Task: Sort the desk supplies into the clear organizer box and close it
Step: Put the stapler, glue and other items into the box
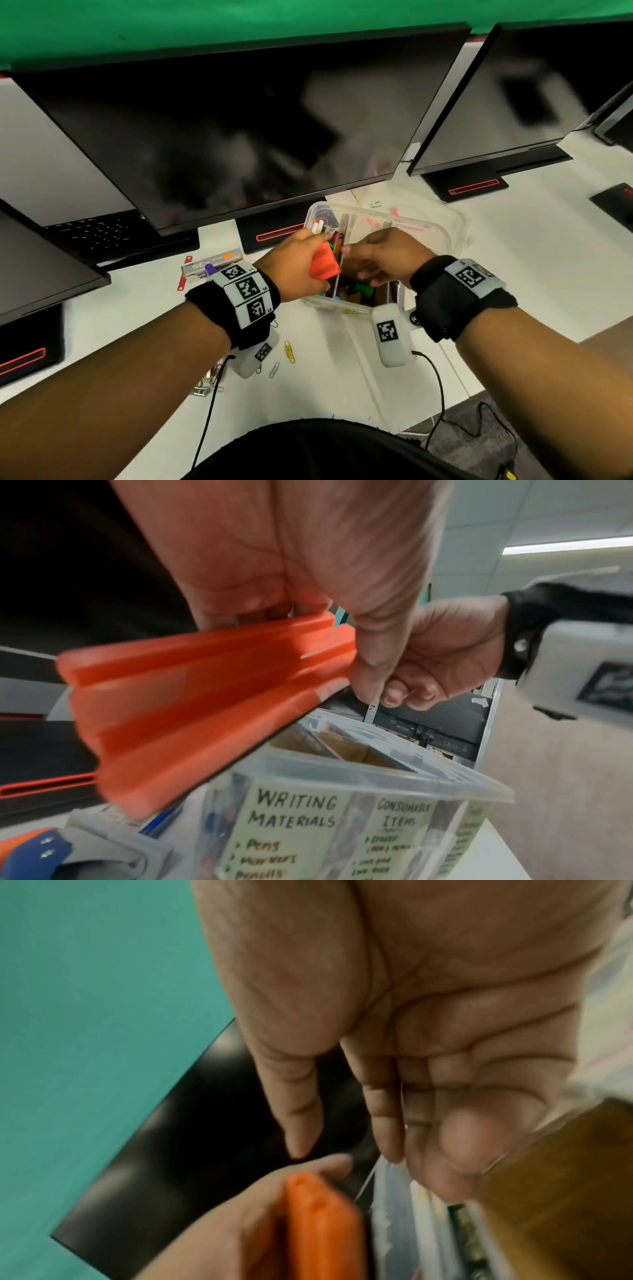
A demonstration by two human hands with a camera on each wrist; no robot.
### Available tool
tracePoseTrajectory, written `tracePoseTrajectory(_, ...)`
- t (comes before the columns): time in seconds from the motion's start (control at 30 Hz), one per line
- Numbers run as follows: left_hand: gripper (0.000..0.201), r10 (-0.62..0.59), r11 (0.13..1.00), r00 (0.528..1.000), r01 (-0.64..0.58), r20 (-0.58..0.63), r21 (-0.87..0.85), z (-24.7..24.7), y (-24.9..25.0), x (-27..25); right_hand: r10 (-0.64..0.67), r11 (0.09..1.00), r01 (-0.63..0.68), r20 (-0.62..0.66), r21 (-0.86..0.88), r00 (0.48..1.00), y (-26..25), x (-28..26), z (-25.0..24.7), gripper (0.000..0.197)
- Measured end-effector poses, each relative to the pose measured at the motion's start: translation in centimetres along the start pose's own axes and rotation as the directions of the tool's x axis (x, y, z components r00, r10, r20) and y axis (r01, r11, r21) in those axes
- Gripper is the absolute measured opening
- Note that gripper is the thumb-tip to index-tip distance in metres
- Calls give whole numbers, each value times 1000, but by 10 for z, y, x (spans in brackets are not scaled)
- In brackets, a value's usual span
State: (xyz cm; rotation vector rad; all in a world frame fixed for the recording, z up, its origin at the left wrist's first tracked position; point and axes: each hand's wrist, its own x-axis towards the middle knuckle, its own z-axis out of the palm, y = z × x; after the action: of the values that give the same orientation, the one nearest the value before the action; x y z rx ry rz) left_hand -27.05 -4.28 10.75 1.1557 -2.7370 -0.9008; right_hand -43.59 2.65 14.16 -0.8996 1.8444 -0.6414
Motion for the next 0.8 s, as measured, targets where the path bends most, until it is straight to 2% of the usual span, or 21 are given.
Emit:
tracePoseTrajectory(0.03, 88, 9, 1000, 1000, -10, -23, -19, 2, 2, 1, -7, 1000, 6, 55, 24, 998, -5, -4, 5, 20)
tracePoseTrajectory(0.1, 91, 25, 999, 998, -27, -50, -40, 5, 5, 4, -39, 999, 37, 75, 28, 996, -7, -6, 14, 25)
tracePoseTrajectory(0.17, 94, 23, 998, 998, -26, -56, -49, 8, 7, 4, -58, 998, 58, 50, 2, 997, -8, -5, 17, 21)
tracePoseTrajectory(0.23, 97, 21, 998, 998, -25, -66, -57, 9, 7, 3, -76, 996, 77, 23, -45, 997, -11, -4, 7, 9)
tracePoseTrajectory(0.27, 97, 23, 998, 997, -27, -78, -52, 8, 6, 2, -92, 993, 92, -6, -71, 996, -15, -4, -3, 4)
tracePoseTrajectory(0.33, 94, 29, 1000, 995, -29, -99, 1, 7, -1, 0, -147, 978, 126, -119, -168, 982, -23, -3, -32, 8)
tracePoseTrajectory(0.4, 92, 24, 995, 996, -15, -86, 97, 8, -11, -1, -206, 903, 88, -244, -420, 948, -31, -4, -65, 9)
tracePoseTrajectory(0.47, 97, -29, 990, 999, 30, -15, 138, 11, -19, 0, -261, 709, -37, -310, -704, 914, -31, 1, -88, 21)
tracePoseTrajectory(0.5, 101, -63, 990, 997, 58, 33, 128, 12, -21, 1, -274, 627, -84, -320, -775, 907, -28, 6, -94, 25)
tracePoseTrajectory(0.57, 103, -102, 991, 989, 92, 102, 102, 13, -23, 3, -287, 572, -124, -339, -811, 896, -21, 18, -95, 23)
tracePoseTrajectory(0.7, 103, -111, 989, 985, 96, 134, 111, 10, -22, 4, -298, 496, -157, -337, -854, 893, -25, 42, -99, 23)
tracePoseTrajectory(0.8, 103, -119, 988, 982, 102, 146, 118, 9, -21, 5, -226, 467, -222, -358, -856, 906, -31, 50, -102, 23)
